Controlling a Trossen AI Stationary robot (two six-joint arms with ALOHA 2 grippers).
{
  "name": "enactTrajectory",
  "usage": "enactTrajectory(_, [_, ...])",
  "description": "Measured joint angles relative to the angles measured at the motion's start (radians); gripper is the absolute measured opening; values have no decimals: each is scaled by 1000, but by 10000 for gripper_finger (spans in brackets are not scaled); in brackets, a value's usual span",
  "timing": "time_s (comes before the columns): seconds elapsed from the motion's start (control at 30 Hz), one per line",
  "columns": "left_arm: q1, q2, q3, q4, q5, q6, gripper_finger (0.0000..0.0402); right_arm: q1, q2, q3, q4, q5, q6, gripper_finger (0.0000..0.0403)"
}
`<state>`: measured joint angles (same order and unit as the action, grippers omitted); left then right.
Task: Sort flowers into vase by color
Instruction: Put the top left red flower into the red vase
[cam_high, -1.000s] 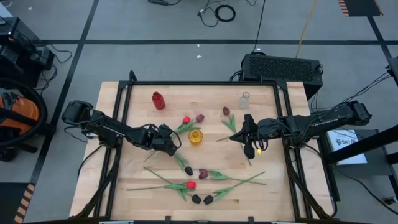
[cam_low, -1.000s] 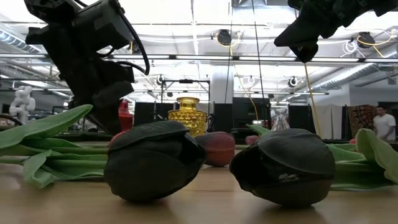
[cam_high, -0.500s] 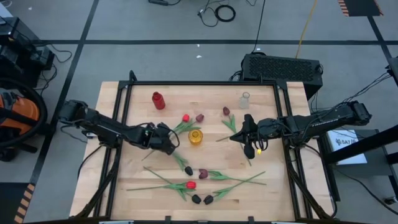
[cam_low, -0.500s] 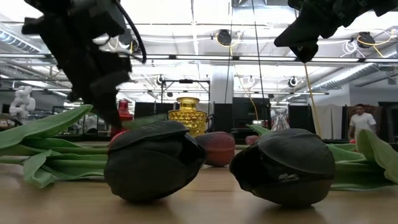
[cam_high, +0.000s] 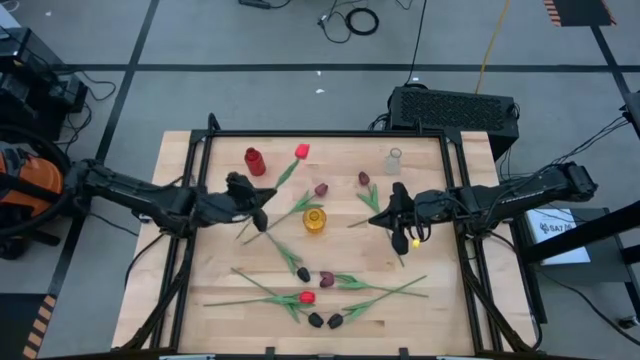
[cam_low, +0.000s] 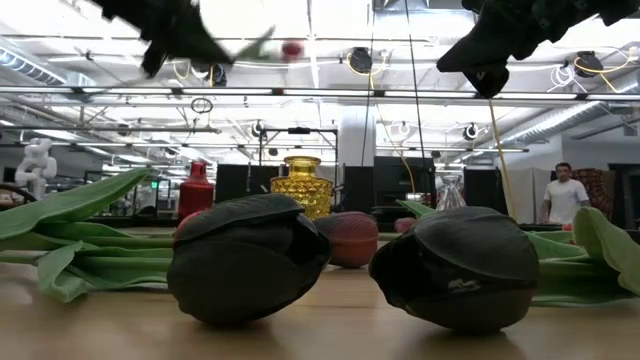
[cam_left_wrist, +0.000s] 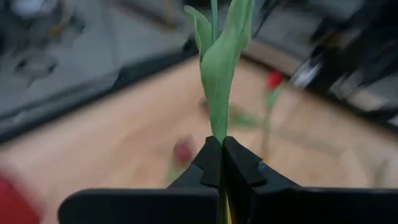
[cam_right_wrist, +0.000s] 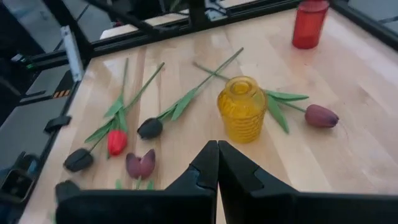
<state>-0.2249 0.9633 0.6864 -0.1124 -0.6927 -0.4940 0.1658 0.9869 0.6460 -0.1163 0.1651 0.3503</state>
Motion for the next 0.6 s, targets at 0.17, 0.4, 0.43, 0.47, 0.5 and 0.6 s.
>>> enactTrajectory(0.17, [0,2,0,361,101,247,6,0,64,0,153,22,-4,0])
enactTrajectory(0.4, [-27,134,0,793,281,422,7,25,213,0,612,-73,-86,0])
enactTrajectory(0.43, [-35,159,0,844,302,448,7,33,244,0,681,-103,-94,2])
enactTrajectory(0.47, [-43,187,0,897,316,478,8,38,278,0,747,-121,-93,4])
enactTrajectory(0.5, [-51,215,0,956,327,507,8,44,309,0,807,-125,-80,9])
enactTrajectory(0.6, [-67,291,0,1115,331,577,8,51,391,4,928,-126,-66,32])
